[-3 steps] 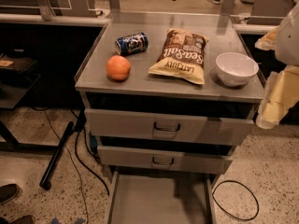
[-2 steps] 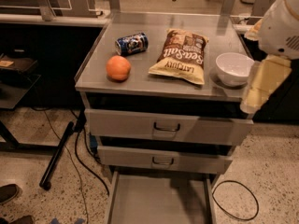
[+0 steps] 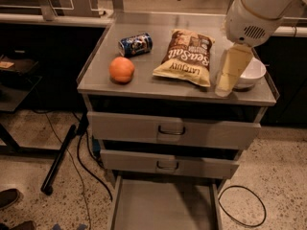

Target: Place brown chip bag into bottom drawer

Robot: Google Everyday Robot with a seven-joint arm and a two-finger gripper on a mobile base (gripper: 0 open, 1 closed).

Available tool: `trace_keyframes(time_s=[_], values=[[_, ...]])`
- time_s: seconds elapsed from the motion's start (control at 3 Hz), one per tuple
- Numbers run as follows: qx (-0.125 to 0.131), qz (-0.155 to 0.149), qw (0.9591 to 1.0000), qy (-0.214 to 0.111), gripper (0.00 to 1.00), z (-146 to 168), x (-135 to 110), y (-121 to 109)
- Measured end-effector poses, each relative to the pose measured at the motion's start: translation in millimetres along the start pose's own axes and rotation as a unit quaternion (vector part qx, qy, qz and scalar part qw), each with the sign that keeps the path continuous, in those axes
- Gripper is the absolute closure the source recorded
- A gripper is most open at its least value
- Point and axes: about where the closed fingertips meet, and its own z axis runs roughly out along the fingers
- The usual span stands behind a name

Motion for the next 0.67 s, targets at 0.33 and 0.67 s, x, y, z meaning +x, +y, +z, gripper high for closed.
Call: trace_keyframes(time_s=[0.33, 0.67], values=[[0.001, -0.004, 1.0000, -0.001, 0.00, 3.4, -6.7, -4.7], [0.008, 0.001, 0.9999, 0.010, 0.00, 4.1, -12.4, -9.8]])
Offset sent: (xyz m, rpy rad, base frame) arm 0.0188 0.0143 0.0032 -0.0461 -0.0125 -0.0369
